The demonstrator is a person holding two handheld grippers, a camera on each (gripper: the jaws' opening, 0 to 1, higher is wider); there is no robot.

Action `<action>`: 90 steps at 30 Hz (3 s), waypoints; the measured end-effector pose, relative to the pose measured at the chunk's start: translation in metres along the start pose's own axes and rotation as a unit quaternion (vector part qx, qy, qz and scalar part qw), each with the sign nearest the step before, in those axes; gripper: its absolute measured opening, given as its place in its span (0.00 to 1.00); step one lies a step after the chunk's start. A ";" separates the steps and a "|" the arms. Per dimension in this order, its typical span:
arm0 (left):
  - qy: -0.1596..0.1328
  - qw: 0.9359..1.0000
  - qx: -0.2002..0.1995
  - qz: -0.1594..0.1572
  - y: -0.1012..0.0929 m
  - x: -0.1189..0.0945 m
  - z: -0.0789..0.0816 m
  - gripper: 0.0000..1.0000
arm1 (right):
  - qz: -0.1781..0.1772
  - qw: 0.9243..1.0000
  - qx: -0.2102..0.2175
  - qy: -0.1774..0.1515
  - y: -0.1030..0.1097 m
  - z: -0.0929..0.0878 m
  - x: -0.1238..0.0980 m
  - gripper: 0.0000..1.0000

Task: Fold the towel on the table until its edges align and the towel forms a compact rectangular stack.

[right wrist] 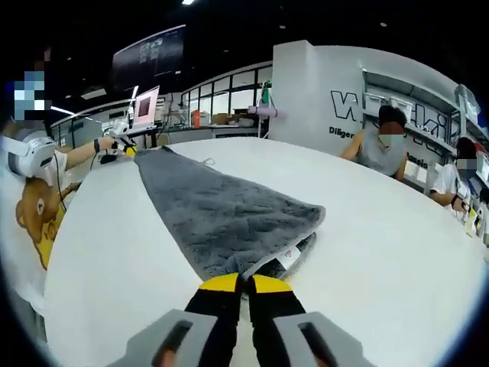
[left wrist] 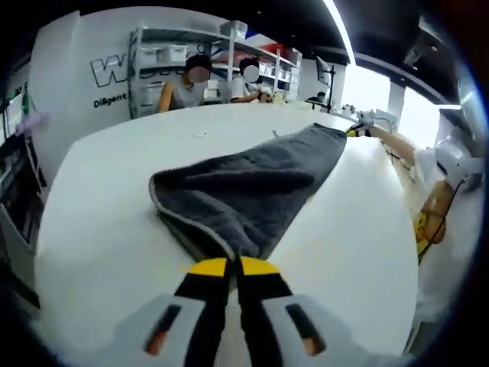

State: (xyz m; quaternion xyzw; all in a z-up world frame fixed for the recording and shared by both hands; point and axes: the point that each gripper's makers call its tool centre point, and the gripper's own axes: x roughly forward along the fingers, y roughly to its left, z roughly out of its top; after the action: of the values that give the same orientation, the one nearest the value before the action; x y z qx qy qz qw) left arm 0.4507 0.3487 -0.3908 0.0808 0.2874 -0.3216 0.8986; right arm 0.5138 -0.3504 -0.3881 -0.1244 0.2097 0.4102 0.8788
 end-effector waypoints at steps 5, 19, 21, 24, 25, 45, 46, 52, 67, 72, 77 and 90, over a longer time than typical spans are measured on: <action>0.019 1.000 -0.002 0.019 0.003 -0.012 -0.010 0.05 | -0.014 1.000 0.005 0.002 -0.006 0.000 -0.006 0.03; 0.053 0.997 0.008 0.048 0.001 -0.031 -0.034 0.04 | -0.022 0.999 0.004 0.028 -0.001 -0.009 -0.005 0.02; 0.065 0.997 0.012 0.047 -0.001 -0.031 -0.039 0.04 | -0.021 0.999 0.003 0.032 0.001 -0.011 -0.004 0.02; 0.059 0.997 0.017 0.054 -0.001 -0.033 -0.036 0.05 | -0.020 0.999 0.005 0.032 0.001 -0.011 -0.004 0.02; 0.059 0.997 0.017 0.055 0.000 -0.033 -0.036 0.05 | -0.020 0.999 0.005 0.032 0.002 -0.011 -0.004 0.02; 0.045 0.996 0.013 0.074 0.001 -0.043 -0.032 0.17 | -0.031 0.999 0.013 0.014 0.004 -0.006 -0.016 0.14; 0.043 0.996 0.012 0.074 0.000 -0.044 -0.032 0.19 | -0.032 0.999 0.014 0.011 0.005 -0.005 -0.017 0.15; 0.034 0.996 0.006 0.080 -0.010 -0.051 -0.031 0.26 | -0.045 0.999 0.010 -0.001 0.011 -0.004 -0.032 0.20; -0.019 0.995 0.006 0.093 -0.060 -0.068 -0.027 0.47 | -0.054 0.998 -0.008 -0.038 0.067 0.005 -0.059 0.33; -0.024 0.995 0.007 0.093 -0.077 -0.073 -0.032 0.50 | -0.051 0.998 -0.021 -0.041 0.088 0.013 -0.058 0.35; -0.027 0.996 -0.020 0.087 -0.092 -0.076 -0.036 0.51 | -0.059 0.997 -0.031 -0.036 0.101 0.014 -0.054 0.41; -0.087 0.990 -0.024 0.108 -0.131 -0.073 -0.041 0.74 | -0.074 0.995 -0.026 -0.055 0.145 0.005 -0.049 0.57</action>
State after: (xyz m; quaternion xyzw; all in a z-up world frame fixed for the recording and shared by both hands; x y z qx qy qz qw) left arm 0.3041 0.2984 -0.3778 0.0615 0.2055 -0.2215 0.9513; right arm 0.3751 -0.2894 -0.3673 -0.1394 0.1403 0.3552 0.9136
